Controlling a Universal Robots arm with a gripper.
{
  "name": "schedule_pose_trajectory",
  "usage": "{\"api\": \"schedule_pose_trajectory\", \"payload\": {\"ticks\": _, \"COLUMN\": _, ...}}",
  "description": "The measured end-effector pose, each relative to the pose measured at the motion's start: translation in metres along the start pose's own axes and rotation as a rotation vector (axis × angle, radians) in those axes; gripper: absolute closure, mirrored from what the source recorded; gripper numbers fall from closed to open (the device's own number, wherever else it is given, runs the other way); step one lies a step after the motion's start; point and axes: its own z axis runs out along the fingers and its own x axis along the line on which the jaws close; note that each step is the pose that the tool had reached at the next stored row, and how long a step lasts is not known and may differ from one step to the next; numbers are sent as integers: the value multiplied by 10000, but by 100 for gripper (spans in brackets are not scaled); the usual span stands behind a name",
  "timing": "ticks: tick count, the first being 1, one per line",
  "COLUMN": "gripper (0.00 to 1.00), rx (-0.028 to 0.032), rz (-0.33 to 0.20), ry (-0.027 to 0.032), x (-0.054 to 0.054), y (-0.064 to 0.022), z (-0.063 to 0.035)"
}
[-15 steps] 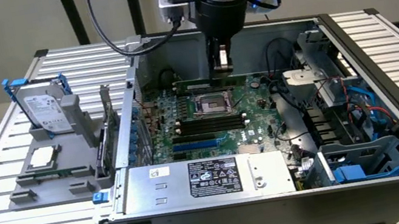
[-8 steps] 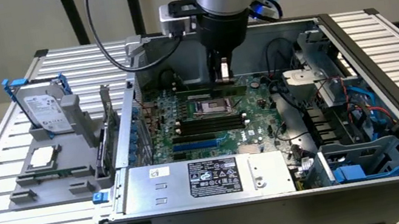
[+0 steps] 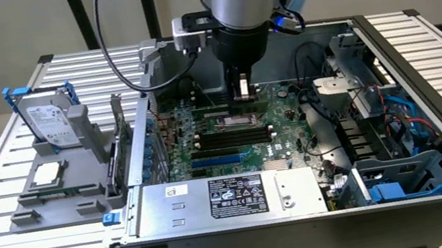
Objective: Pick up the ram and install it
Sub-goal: 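Insert the ram into the slot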
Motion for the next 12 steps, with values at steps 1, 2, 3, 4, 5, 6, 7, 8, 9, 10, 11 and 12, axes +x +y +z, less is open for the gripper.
{"api": "schedule_pose_trajectory", "payload": {"ticks": 1, "gripper": 86, "rx": 0, "rz": -1, "ry": 1, "x": 0, "y": -1, "z": 18}}
{"api": "schedule_pose_trajectory", "payload": {"ticks": 2, "gripper": 86, "rx": 0, "rz": -1, "ry": 1, "x": 1, "y": -3, "z": 36}}
{"api": "schedule_pose_trajectory", "payload": {"ticks": 3, "gripper": 86, "rx": 0, "rz": -2, "ry": 0, "x": 1, "y": -5, "z": 54}}
{"api": "schedule_pose_trajectory", "payload": {"ticks": 4, "gripper": 86, "rx": 0, "rz": -2, "ry": 0, "x": 1, "y": -8, "z": 72}}
{"api": "schedule_pose_trajectory", "payload": {"ticks": 5, "gripper": 86, "rx": 0, "rz": -2, "ry": 0, "x": 0, "y": -12, "z": 90}}
{"api": "schedule_pose_trajectory", "payload": {"ticks": 6, "gripper": 86, "rx": 0, "rz": -2, "ry": 1, "x": 0, "y": -17, "z": 108}}
{"api": "schedule_pose_trajectory", "payload": {"ticks": 7, "gripper": 86, "rx": -1, "rz": -1, "ry": 0, "x": 0, "y": -22, "z": 126}}
{"api": "schedule_pose_trajectory", "payload": {"ticks": 8, "gripper": 86, "rx": -1, "rz": -2, "ry": 1, "x": -1, "y": -28, "z": 145}}
{"api": "schedule_pose_trajectory", "payload": {"ticks": 9, "gripper": 86, "rx": -1, "rz": -2, "ry": 1, "x": -1, "y": -33, "z": 162}}
{"api": "schedule_pose_trajectory", "payload": {"ticks": 10, "gripper": 86, "rx": 0, "rz": -2, "ry": 0, "x": -1, "y": -39, "z": 181}}
{"api": "schedule_pose_trajectory", "payload": {"ticks": 11, "gripper": 86, "rx": 0, "rz": -2, "ry": 0, "x": -1, "y": -44, "z": 199}}
{"api": "schedule_pose_trajectory", "payload": {"ticks": 12, "gripper": 86, "rx": -1, "rz": -2, "ry": 2, "x": 0, "y": -48, "z": 217}}
